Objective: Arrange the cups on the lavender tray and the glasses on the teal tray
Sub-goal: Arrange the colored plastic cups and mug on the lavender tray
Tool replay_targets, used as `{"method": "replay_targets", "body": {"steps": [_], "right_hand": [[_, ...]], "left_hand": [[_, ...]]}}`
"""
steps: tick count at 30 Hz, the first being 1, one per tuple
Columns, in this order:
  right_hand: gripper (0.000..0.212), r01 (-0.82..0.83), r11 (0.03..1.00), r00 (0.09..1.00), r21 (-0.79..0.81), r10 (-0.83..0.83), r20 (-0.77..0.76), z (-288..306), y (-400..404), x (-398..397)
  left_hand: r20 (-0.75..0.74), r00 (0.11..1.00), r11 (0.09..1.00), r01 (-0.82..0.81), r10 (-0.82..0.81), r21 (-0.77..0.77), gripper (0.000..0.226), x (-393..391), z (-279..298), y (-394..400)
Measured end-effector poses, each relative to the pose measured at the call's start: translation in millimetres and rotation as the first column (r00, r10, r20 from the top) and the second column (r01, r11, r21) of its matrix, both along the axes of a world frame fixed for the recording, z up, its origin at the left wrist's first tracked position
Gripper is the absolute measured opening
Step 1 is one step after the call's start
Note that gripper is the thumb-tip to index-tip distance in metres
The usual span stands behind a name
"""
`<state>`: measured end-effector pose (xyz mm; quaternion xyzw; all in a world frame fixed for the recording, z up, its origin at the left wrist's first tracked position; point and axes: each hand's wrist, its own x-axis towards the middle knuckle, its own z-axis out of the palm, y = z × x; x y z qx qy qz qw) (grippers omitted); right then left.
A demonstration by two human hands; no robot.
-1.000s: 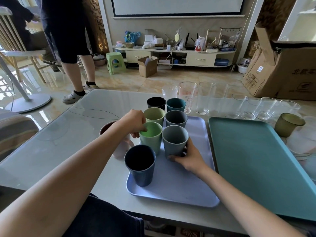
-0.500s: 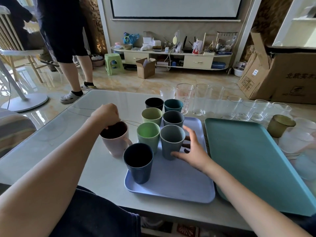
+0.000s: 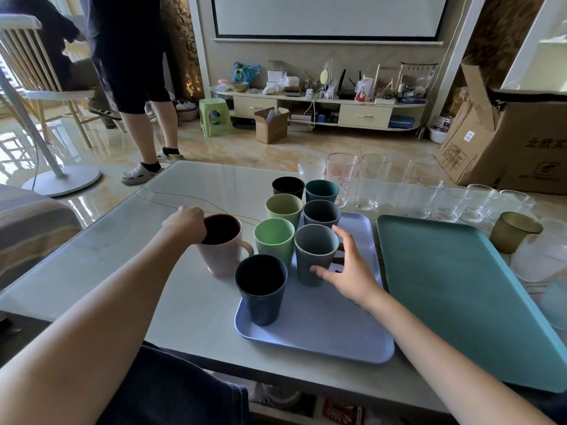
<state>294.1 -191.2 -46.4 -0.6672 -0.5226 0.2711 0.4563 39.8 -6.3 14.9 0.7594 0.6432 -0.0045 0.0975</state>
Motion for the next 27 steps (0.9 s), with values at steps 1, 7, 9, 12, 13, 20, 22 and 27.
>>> {"method": "replay_targets", "body": {"steps": [1, 7, 9, 12, 13, 20, 22, 27], "right_hand": [[0.091, 0.007, 1.0, 1.0, 0.0, -0.007, 0.022, -0.3, -0.4, 0.8], [0.088, 0.085, 0.994, 0.974, 0.064, -0.096, 0.207, 10.4, -2.6, 1.9], [0.075, 0.118, 0.984, 0.96, 0.132, -0.148, 0.239, 19.5, -2.1, -1.4], [0.049, 0.184, 0.938, 0.948, 0.294, -0.248, 0.198, 35.2, 0.1, -11.1], [0.042, 0.198, 0.921, 0.948, 0.335, -0.267, 0.173, 41.6, 1.3, -14.3], [0.022, 0.127, 0.919, 0.992, 0.373, -0.112, -0.06, 89.2, 5.4, -32.5], [0.019, 0.112, 0.918, 0.993, 0.381, -0.086, -0.084, 97.1, 2.1, -31.5], [0.039, 0.049, 0.932, 0.999, 0.358, -0.042, -0.026, 104.7, -16.9, -23.5]], "left_hand": [[0.055, 0.998, 0.999, -0.02, 0.022, -0.032, 0.021, -0.3, -0.7, -1.2], [0.252, 0.959, 0.992, -0.125, 0.128, -0.027, 0.017, 0.1, 14.0, 0.4], [0.228, 0.963, 0.979, -0.17, 0.141, 0.11, 0.021, -1.5, 25.8, 2.7], [0.306, 0.941, 0.924, -0.242, 0.148, 0.297, 0.029, -3.4, 46.7, 4.9], [0.366, 0.922, 0.907, -0.257, 0.127, 0.333, 0.03, -2.1, 54.6, 3.8], [0.522, 0.831, 0.89, -0.075, -0.193, 0.45, 0.021, 52.1, 96.4, -40.8], [0.501, 0.821, 0.882, 0.008, -0.274, 0.471, 0.018, 68.6, 102.3, -57.5], [0.398, 0.832, 0.859, 0.169, -0.387, 0.483, 0.021, 95.8, 98.4, -84.6]]}}
